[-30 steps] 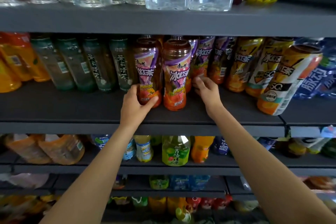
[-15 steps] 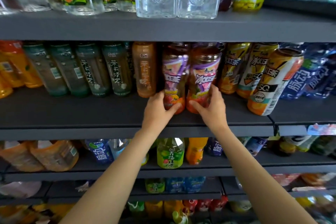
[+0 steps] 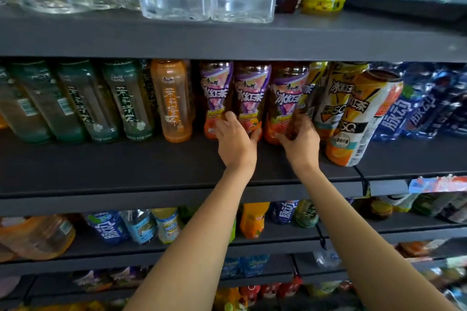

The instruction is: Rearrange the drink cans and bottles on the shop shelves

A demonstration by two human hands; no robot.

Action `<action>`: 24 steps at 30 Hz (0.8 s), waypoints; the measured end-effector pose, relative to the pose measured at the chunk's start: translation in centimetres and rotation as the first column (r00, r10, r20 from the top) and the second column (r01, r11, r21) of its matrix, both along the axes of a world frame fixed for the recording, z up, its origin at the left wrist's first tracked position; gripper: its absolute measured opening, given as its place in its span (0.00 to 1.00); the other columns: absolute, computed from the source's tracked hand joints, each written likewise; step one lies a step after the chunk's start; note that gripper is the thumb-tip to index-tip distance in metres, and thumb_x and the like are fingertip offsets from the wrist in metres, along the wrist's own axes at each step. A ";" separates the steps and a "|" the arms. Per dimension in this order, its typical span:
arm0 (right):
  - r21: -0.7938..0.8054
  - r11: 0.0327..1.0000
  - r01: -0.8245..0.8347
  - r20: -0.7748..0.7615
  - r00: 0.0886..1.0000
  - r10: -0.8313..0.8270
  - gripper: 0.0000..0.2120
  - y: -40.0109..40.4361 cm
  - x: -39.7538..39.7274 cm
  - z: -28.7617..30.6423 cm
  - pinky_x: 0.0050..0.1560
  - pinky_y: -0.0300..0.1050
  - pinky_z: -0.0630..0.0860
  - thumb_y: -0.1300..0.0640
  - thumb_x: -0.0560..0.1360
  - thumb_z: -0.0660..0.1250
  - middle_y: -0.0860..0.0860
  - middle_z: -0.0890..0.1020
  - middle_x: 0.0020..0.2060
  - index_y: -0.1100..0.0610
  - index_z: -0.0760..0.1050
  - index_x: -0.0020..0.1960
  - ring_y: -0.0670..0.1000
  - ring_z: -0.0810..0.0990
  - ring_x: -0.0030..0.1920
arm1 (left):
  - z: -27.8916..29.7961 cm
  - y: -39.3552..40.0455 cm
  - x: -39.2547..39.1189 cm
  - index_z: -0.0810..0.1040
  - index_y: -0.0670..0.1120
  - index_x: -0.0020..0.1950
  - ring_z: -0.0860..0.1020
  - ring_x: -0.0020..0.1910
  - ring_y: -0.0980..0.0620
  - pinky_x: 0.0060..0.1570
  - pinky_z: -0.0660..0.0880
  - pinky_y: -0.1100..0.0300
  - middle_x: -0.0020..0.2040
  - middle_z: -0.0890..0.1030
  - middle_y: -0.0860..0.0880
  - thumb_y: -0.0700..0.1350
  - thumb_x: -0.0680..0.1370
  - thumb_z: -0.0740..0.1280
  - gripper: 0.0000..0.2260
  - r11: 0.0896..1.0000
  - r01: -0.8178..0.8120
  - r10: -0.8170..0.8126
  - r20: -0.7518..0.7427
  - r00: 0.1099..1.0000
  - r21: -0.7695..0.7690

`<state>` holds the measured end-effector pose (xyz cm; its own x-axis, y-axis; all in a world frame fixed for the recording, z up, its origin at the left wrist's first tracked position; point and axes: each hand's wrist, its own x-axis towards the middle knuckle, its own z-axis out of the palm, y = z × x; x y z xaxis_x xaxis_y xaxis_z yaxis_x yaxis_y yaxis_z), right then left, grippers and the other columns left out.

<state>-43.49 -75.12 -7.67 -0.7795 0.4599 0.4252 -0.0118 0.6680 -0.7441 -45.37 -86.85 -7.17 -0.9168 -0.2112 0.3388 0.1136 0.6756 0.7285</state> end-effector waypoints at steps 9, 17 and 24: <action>0.025 0.995 0.099 0.061 0.993 -0.100 0.27 -1.9 -2.3 -0.2 0.58 0.55 0.72 0.60 0.72 0.70 0.56 0.67 0.66 0.58 0.65 0.68 0.59 0.68 0.66 | -0.6 -1.6 -0.3 0.67 0.45 0.65 0.69 0.62 0.45 0.50 0.72 0.55 0.62 0.70 0.43 0.49 0.76 0.68 0.21 0.992 -0.007 -0.002 -0.068 0.998 -0.123; 0.053 0.998 0.036 0.139 0.989 -0.043 0.25 -0.8 -1.8 0.7 0.50 0.52 0.73 0.53 0.71 0.72 0.57 0.72 0.61 0.60 0.66 0.63 0.59 0.74 0.59 | -0.2 -1.2 0.9 0.68 0.48 0.67 0.63 0.64 0.40 0.58 0.67 0.44 0.65 0.65 0.42 0.47 0.74 0.69 0.23 0.993 -0.037 0.024 -0.108 0.994 -0.116; 0.201 0.979 0.024 -0.027 0.999 -0.019 0.21 0.0 2.4 2.6 0.55 0.53 0.71 0.56 0.72 0.71 0.60 0.71 0.60 0.62 0.69 0.61 0.61 0.70 0.61 | -0.6 -0.6 3.1 0.63 0.46 0.70 0.60 0.67 0.41 0.62 0.63 0.46 0.69 0.62 0.41 0.43 0.74 0.68 0.26 0.989 0.059 -0.064 -0.034 0.997 -0.136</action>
<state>-41.06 -75.14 -5.02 -0.7586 0.3793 0.5297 -0.0125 0.8045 -0.5939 -42.24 -87.47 -7.77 -0.9125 -0.1051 0.3953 0.1838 0.7579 0.6259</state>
